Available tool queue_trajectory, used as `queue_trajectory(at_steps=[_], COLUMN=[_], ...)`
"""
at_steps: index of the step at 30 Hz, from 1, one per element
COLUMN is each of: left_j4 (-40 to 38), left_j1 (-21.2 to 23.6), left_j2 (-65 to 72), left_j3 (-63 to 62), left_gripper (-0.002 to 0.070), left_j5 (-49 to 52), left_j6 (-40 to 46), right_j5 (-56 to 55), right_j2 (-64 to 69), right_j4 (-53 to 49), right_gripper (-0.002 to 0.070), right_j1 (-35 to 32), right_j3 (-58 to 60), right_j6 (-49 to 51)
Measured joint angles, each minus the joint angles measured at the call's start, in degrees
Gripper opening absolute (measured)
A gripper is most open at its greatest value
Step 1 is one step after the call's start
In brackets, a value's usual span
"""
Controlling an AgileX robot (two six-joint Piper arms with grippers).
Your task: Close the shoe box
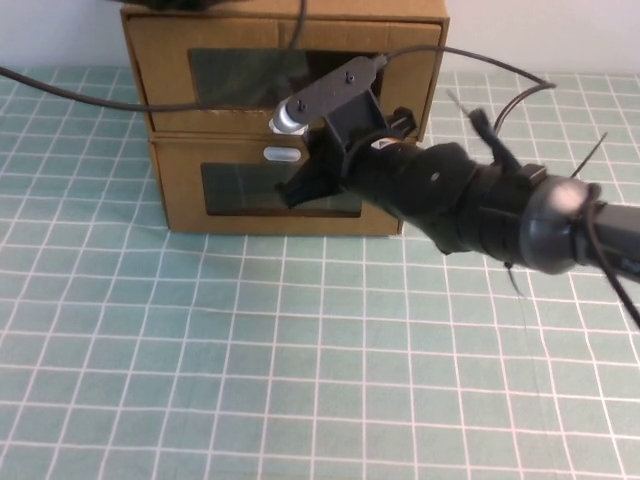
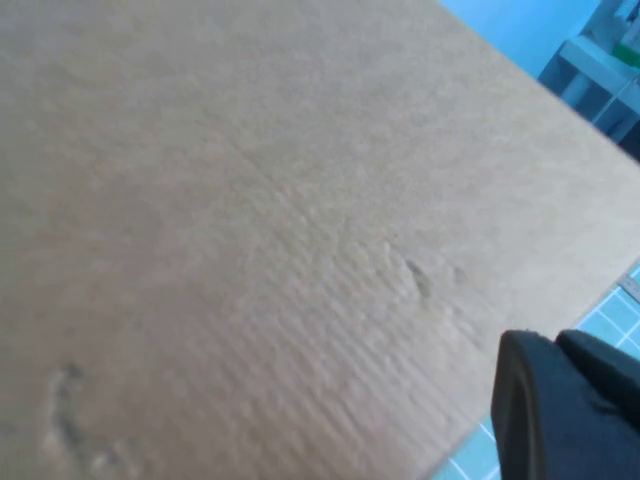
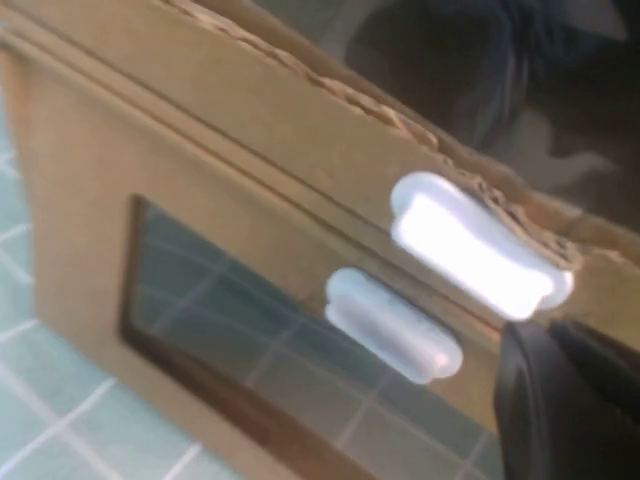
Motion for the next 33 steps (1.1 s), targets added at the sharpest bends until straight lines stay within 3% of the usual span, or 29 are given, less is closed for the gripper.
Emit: queue_trajectory(at_steps=[9, 17, 22, 26, 33], left_j4=[0.60, 3.74, 5.95, 6.34, 6.80], left_j1=[8.86, 9.85, 9.85, 9.85, 9.85], left_j2=[-9.58, -19.89, -27.17, -35.62, -53.47], left_j3=[0.00, 0.12, 4.59, 13.44, 37.04], left_gripper=[-0.0004, -0.0004, -0.0004, -0.0004, -0.0004], left_j5=[9.50, 16.19, 17.29, 16.29, 3.95], left_j6=[-2.52, -3.07, -3.91, -4.04, -1.52], right_j5=[13.41, 27.73, 36.67, 41.53, 44.13], right_j2=[-13.68, -24.52, -32.62, -38.11, -45.46], right_j4=[-1.66, -9.32, -11.19, -15.73, -27.12], right_gripper=[-0.0014, -0.0014, -0.0014, -0.0014, -0.0014], right_j1=[-0.11, -1.61, -7.89, -16.66, -28.03], right_j3=[0.96, 0.96, 1.06, 1.06, 4.18], right_j6=[-1.02, -1.27, 3.05, 13.81, 28.79])
